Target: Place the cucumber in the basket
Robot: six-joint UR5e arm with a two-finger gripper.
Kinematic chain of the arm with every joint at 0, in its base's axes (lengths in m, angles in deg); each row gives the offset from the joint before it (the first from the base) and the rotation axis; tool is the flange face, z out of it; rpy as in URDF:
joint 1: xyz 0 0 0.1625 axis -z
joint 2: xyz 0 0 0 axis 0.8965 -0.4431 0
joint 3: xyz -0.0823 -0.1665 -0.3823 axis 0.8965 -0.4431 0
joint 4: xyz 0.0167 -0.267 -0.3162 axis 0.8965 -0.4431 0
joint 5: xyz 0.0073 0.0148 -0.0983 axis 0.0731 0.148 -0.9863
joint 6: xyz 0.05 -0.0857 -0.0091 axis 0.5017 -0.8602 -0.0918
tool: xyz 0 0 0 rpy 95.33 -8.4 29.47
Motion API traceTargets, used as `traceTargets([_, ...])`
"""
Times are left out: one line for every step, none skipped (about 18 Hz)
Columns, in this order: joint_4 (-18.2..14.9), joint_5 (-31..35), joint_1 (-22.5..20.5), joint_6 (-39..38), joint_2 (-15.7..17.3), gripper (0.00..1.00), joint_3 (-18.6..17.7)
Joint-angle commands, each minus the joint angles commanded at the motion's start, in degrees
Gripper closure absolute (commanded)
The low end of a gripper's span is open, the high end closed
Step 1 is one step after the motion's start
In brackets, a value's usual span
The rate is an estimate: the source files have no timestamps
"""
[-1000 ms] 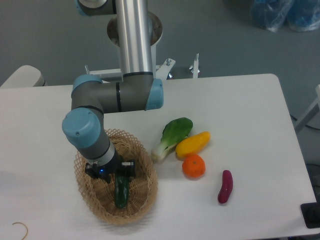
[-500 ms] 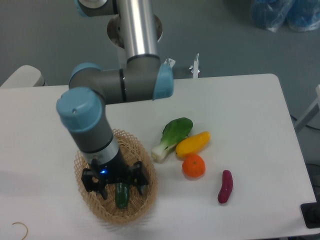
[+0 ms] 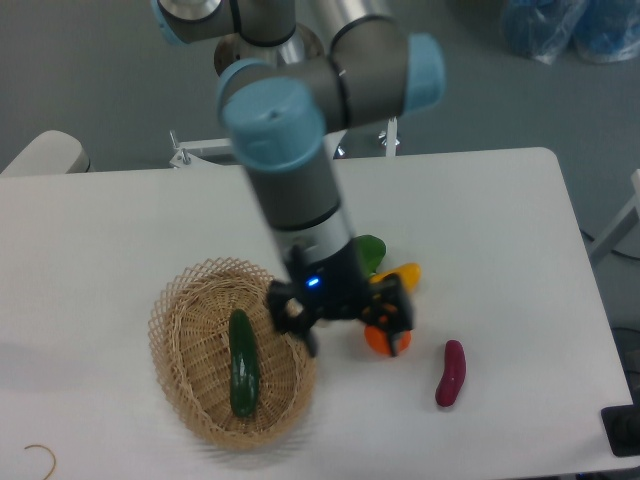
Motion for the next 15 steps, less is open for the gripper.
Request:
traceTargets([-0.71, -0.18, -1.41, 3.69, 0.27, 0.0, 0.0])
traceTargets([-1.84, -0.35, -2.47, 8.16, 0.27, 0.0, 0.0])
traceTargets([-3.86, -0.27, -3.61, 13.78, 0.36, 0.0, 0.09])
traceTargets([-5.97, -0.36, -5.27, 19.23, 1.23, 0.0, 0.35])
traceTargets([-7.55, -0.36, -6.68, 23.72, 2.02, 0.0, 0.35])
traceTargets([-8.61, -0.36, -7.65, 27.16, 2.2, 0.0, 0.09])
traceTargets([-9.06, -0.44, -8.44, 29.72, 2.2, 0.0, 0.0])
traceTargets([-9.15, -0.79, -9.5, 31.66, 2.2, 0.0, -0.61])
traceTargets([-9.15, -1.32, -10.29, 33.15, 2.29, 0.0, -1.31])
traceTargets([-9.06, -1.5, -10.91, 34.13, 2.29, 0.0, -2.01])
traceTargets([-8.98, -1.59, -11.44, 34.31, 2.29, 0.0, -2.72])
traceTargets([-8.8, -1.76, -11.7, 34.31, 2.29, 0.0, -3.07])
traceTargets([-8.63, -1.85, -11.79, 34.4, 2.29, 0.0, -3.16])
traceTargets([-8.62, -1.85, -11.79, 34.31, 2.29, 0.0, -3.16])
traceTargets([-8.54, -1.85, -11.79, 34.31, 2.38, 0.0, -3.16])
